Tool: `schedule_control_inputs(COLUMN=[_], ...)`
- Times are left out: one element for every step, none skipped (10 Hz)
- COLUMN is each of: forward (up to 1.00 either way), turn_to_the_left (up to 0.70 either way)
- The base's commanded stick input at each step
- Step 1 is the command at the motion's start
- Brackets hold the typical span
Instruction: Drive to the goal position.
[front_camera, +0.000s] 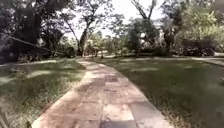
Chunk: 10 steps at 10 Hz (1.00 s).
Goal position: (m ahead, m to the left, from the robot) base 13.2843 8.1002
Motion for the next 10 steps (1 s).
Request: schedule_control_inputs(forward=[0.70, 0.70, 0.70, 0.70, 0.70, 0.70, 0.70, 0.70, 0.70, 0.70], turn_to_the_left=[0.00, 0.00, 0.00, 0.26, 0.27, 0.27, 0.19, 0.02, 0.00, 0.00])
